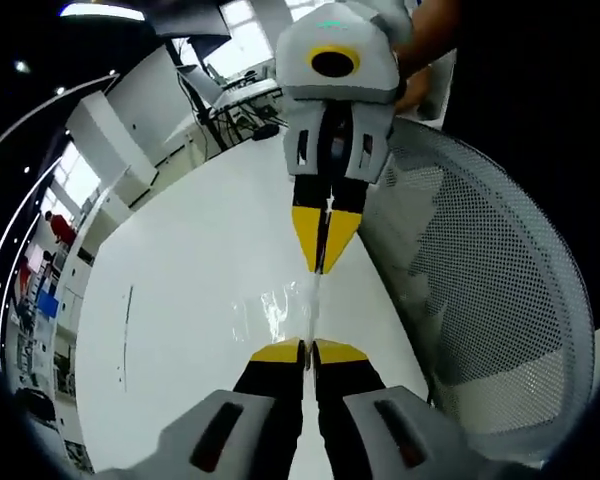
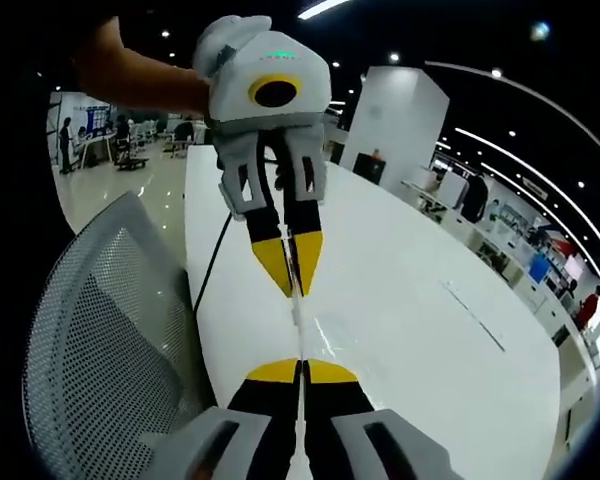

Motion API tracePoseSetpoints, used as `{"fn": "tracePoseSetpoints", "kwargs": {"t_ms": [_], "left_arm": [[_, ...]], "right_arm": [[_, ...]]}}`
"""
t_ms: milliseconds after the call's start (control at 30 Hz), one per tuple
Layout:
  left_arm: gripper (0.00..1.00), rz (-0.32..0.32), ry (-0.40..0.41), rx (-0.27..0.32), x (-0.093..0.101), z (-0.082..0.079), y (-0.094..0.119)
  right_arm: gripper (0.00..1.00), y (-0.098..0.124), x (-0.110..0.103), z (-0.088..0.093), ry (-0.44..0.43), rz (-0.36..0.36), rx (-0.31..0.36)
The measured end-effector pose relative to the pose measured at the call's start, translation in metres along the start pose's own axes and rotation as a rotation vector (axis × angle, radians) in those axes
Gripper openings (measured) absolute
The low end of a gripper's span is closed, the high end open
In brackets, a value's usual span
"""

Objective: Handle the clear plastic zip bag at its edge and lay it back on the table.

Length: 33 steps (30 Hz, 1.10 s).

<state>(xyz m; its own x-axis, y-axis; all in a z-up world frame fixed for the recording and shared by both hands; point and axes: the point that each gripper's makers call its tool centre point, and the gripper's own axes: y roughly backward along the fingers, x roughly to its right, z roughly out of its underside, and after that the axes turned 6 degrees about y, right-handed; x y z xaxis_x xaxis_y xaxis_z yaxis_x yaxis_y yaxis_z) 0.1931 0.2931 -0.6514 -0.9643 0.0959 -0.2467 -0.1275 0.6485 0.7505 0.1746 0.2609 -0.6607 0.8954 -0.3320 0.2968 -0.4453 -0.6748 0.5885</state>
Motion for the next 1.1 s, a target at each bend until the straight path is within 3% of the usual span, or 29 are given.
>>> {"fn": "tracePoseSetpoints", "kwargs": {"t_ms": [100,400,1100], "left_arm": [[0.02,-0.022,-0.054,-0.008,-0.001,0.0,0.0],[0.03,-0.048,-0.107,0.01,-0.003,-0.007,0.006],[0.0,-0.066,-0.128,-0.022,-0.008,0.004,0.007]], "right_arm": [[0.0,0.0,-0.001,0.001,-0.014,-0.008,-0.001],[0.0,0.0,0.0,0.005,-0.044,-0.006,-0.014],[0.0,0.002,0.008,0.009,-0.075,0.006,-0.01]]}}
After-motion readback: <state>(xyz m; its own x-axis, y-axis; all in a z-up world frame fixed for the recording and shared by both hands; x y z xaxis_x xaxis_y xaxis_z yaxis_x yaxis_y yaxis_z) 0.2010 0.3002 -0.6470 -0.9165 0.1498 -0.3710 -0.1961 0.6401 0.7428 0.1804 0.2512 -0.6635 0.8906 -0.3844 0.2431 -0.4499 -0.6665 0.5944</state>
